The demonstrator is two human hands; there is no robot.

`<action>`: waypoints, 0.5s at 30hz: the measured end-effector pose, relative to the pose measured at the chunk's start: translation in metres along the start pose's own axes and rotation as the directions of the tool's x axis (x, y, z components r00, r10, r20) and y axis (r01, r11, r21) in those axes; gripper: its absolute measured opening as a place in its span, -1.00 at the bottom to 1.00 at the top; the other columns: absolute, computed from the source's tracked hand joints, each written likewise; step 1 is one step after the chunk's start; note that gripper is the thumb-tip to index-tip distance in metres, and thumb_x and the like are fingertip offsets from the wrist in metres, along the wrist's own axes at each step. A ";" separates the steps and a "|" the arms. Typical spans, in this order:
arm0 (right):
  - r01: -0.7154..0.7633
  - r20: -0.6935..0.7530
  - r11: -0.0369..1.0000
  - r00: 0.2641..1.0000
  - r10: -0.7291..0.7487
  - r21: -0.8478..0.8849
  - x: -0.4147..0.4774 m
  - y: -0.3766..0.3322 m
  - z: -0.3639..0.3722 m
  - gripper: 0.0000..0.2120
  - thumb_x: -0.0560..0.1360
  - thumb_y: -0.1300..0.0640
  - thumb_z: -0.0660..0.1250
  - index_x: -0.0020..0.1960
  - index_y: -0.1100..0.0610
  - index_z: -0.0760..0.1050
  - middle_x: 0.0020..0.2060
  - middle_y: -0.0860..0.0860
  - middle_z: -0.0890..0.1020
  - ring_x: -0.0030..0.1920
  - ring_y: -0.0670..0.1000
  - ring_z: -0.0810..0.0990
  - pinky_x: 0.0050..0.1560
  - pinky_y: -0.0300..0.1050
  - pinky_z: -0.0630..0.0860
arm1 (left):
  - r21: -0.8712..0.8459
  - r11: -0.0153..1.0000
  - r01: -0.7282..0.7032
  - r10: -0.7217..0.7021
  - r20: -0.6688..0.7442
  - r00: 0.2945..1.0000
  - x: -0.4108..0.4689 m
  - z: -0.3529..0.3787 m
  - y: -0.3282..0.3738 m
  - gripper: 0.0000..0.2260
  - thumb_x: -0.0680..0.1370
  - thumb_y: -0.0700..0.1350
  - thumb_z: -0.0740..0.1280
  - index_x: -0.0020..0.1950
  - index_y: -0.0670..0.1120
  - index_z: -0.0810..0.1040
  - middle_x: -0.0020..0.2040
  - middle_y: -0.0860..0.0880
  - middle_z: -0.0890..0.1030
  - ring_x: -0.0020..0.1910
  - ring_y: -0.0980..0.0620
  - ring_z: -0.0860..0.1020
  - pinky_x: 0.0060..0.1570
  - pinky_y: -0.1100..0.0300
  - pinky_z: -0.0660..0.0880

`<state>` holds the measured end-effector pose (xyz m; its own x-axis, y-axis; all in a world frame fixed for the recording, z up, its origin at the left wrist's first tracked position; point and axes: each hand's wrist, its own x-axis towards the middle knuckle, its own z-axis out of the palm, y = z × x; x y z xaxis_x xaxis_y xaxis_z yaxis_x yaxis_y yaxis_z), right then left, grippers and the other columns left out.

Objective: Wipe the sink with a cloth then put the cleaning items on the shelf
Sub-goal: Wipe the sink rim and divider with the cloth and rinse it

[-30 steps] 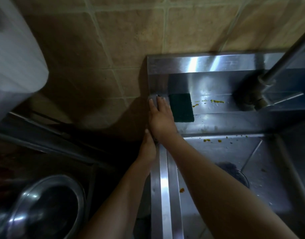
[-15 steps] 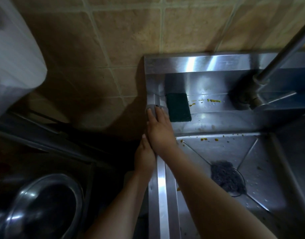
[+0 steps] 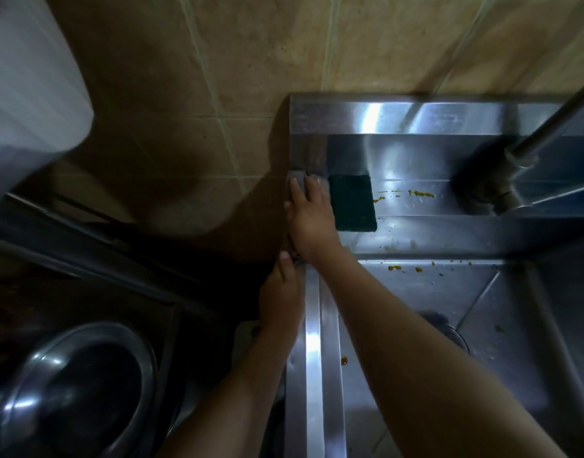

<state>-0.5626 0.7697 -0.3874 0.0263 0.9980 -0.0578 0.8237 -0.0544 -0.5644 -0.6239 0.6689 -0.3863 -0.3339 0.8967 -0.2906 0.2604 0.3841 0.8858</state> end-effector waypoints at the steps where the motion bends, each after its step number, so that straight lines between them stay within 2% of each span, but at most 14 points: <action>1: 0.012 -0.005 1.000 1.000 -0.012 -0.002 -0.006 -0.001 -0.001 -0.53 0.63 0.05 0.03 0.51 0.12 0.09 0.51 0.19 0.06 0.51 0.18 -0.03 0.49 0.03 -0.02 | -0.023 1.000 0.003 -0.003 0.004 1.000 0.000 0.000 0.002 -0.69 0.63 -0.05 0.09 -0.21 0.01 0.55 -0.31 0.14 0.50 -0.35 0.38 0.48 -0.32 0.50 0.35; 2: 0.023 -0.012 1.000 1.000 -0.023 -0.011 -0.012 -0.001 -0.001 -0.53 0.62 0.06 0.03 0.51 0.12 0.10 0.51 0.19 0.07 0.51 0.17 -0.02 0.50 0.02 -0.01 | -0.033 0.999 0.021 -0.020 0.015 1.000 0.000 0.000 0.003 -0.68 0.63 -0.03 0.07 -0.05 -0.07 0.60 -0.20 0.07 0.55 -0.23 0.30 0.51 -0.19 0.38 0.40; 3: 0.028 -0.016 0.999 0.999 -0.028 -0.017 -0.018 -0.001 -0.001 -0.53 0.62 0.06 0.04 0.51 0.12 0.11 0.51 0.18 0.08 0.51 0.16 -0.01 0.50 0.01 0.00 | -0.035 0.999 0.040 -0.039 0.029 0.999 0.000 0.000 0.004 -0.65 0.63 0.00 0.05 0.12 -0.13 0.57 -0.05 0.00 0.59 -0.07 0.12 0.55 -0.04 0.28 0.42; 5: 0.022 -0.016 1.000 1.000 -0.022 -0.011 -0.029 -0.001 -0.001 -0.53 0.62 0.06 0.05 0.51 0.10 0.11 0.51 0.16 0.09 0.51 0.14 -0.01 0.49 0.01 0.02 | -0.034 0.996 0.077 -0.075 0.053 0.996 0.003 0.000 0.002 -0.62 0.63 0.03 0.03 0.27 -0.12 0.49 0.18 -0.13 0.57 0.16 -0.11 0.52 0.16 0.08 0.42; 7: 0.019 -0.024 1.000 1.000 -0.019 -0.013 -0.033 -0.001 0.000 -0.52 0.62 0.05 0.05 0.51 0.09 0.10 0.51 0.14 0.09 0.51 0.14 -0.01 0.48 0.01 0.03 | -0.044 0.995 0.090 -0.087 0.059 0.994 0.004 -0.001 0.001 -0.61 0.63 0.04 0.02 0.26 -0.12 0.50 0.18 -0.18 0.56 0.17 -0.16 0.51 0.14 0.10 0.41; 11: 0.013 -0.041 1.000 0.999 -0.014 -0.025 -0.020 -0.002 -0.001 -0.52 0.61 0.05 0.07 0.50 0.10 0.12 0.50 0.17 0.10 0.51 0.17 -0.01 0.47 0.00 0.00 | -0.046 0.998 0.041 -0.039 0.051 0.998 0.005 0.001 0.002 -0.64 0.64 -0.02 0.04 0.17 -0.18 0.53 0.08 -0.22 0.60 0.08 -0.18 0.55 0.10 0.01 0.47; 13: 0.001 -0.039 1.000 0.999 -0.002 -0.026 -0.013 -0.003 0.000 -0.52 0.61 0.05 0.06 0.51 0.11 0.11 0.50 0.19 0.08 0.51 0.18 -0.01 0.48 0.01 -0.03 | -0.037 0.999 -0.008 0.010 0.038 0.999 0.005 -0.001 -0.002 -0.66 0.64 -0.04 0.06 0.12 -0.20 0.55 0.01 -0.21 0.61 0.03 -0.18 0.57 -0.04 0.13 0.46; 15: -0.016 -0.034 0.999 0.999 0.015 -0.034 -0.006 -0.003 0.001 -0.51 0.61 0.04 0.05 0.51 0.11 0.09 0.50 0.21 0.07 0.51 0.19 -0.02 0.48 0.03 -0.04 | -0.024 1.000 0.019 -0.018 0.066 0.998 0.006 -0.002 -0.006 -0.65 0.63 -0.01 0.06 0.15 -0.19 0.53 0.04 -0.18 0.59 0.06 -0.16 0.55 -0.15 0.24 0.40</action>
<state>-0.5655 0.7637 -0.3866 0.0580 0.9976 -0.0381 0.8419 -0.0694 -0.5352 -0.6296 0.6718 -0.3929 -0.2783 0.9023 -0.3294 0.2321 0.3959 0.8885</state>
